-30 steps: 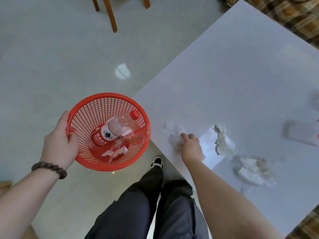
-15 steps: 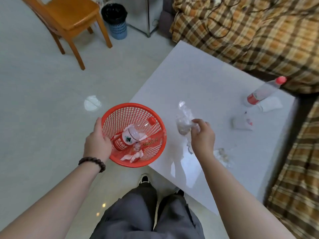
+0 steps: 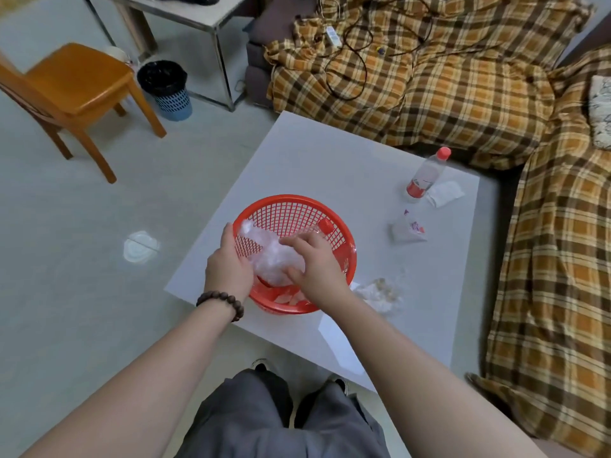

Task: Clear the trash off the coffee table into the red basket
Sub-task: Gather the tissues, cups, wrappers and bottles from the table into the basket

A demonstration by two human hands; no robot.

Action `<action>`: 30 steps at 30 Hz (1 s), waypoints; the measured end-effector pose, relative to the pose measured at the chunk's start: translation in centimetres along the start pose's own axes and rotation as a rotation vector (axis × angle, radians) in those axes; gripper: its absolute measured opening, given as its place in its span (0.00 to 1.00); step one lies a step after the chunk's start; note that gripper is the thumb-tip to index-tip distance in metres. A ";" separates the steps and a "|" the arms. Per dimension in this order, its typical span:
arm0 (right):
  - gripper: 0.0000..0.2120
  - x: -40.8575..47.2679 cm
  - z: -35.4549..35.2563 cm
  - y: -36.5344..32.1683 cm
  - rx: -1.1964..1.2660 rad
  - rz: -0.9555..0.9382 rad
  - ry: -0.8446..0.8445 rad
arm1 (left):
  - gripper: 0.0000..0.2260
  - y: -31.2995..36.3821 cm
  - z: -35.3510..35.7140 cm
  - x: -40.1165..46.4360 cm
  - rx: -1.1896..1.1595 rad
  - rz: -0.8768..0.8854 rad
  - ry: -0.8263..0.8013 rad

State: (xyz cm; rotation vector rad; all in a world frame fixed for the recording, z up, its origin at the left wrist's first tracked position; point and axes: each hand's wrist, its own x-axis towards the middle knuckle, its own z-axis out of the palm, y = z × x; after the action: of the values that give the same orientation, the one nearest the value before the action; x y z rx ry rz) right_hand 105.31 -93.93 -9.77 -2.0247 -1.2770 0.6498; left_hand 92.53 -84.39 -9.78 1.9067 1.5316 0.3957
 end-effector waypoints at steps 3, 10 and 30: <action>0.24 0.1 -0.7 0.7 0.027 0.009 0.043 | 0.24 -0.6 -0.3 -0.1 -0.011 -0.043 -0.017; 0.22 0.6 -2.0 8.4 0.048 0.294 0.178 | 0.25 -2.8 -1.1 -0.6 0.055 -0.130 0.073; 0.23 3.1 11.5 22.8 -0.440 0.341 -0.326 | 0.27 -8.2 -0.5 -0.2 0.332 -0.105 0.150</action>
State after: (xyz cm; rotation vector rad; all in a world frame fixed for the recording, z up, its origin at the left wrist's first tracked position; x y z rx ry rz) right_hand 112.01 -95.31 -34.52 -2.6167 -1.3576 0.9545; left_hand 85.94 -83.60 -14.71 2.0711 1.8837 0.2538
